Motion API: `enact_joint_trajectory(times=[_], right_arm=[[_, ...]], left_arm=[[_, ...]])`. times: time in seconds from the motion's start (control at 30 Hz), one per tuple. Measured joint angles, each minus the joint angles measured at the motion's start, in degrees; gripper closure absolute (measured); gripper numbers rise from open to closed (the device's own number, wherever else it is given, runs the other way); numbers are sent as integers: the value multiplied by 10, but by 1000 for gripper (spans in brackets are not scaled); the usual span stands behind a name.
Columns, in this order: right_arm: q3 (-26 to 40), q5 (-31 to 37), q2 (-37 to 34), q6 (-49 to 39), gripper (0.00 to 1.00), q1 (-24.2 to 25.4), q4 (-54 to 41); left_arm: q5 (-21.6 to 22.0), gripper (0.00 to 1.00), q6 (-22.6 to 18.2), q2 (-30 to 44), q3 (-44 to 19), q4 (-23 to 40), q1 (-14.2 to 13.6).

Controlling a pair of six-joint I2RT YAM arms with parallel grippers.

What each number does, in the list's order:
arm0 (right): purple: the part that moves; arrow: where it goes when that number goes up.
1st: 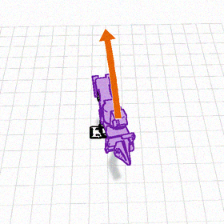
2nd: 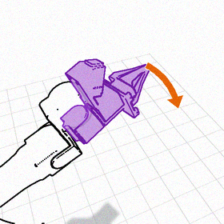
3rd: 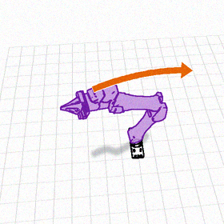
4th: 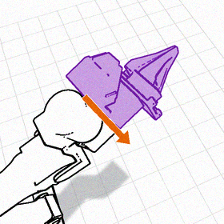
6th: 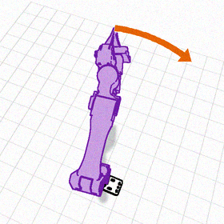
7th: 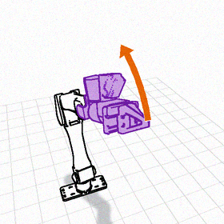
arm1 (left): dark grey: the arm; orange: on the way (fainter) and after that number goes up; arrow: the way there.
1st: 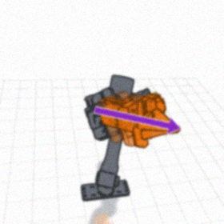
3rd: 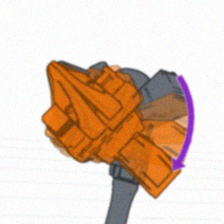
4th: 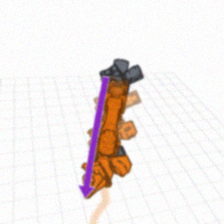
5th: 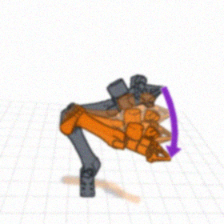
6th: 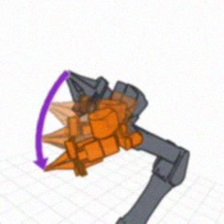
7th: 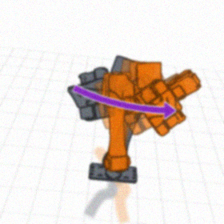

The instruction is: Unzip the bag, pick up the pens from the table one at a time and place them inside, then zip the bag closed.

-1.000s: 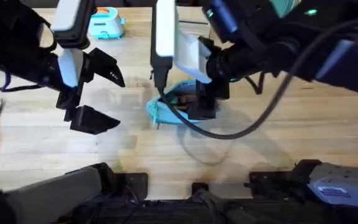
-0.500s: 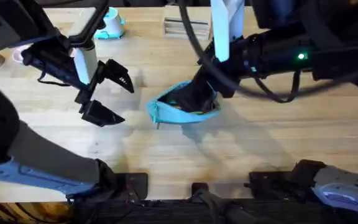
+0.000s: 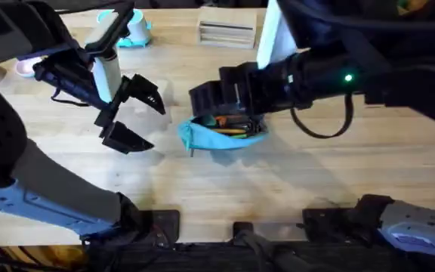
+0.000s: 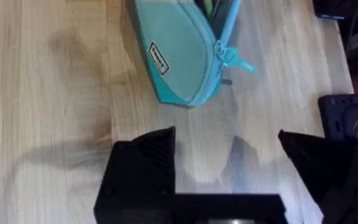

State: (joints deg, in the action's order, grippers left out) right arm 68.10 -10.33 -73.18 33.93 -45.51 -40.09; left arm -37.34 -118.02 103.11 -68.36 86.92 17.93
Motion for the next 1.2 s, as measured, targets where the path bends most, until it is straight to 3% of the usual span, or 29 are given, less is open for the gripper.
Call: enact_joint_trajectory(times=[0.47, 0.87, 1.2], right_arm=[[0, 0, -109, 138, 4, -90, 44], [0, -14, -146, 186, 4, -107, 73], [0, 42, -231, 188, 5, -107, 142]], left_arm=[[-2, 8, 0, 0, 0, -4, 0], [-2, 8, 0, 0, 0, -4, 0], [-2, 7, 0, 0, 0, -4, 0]])
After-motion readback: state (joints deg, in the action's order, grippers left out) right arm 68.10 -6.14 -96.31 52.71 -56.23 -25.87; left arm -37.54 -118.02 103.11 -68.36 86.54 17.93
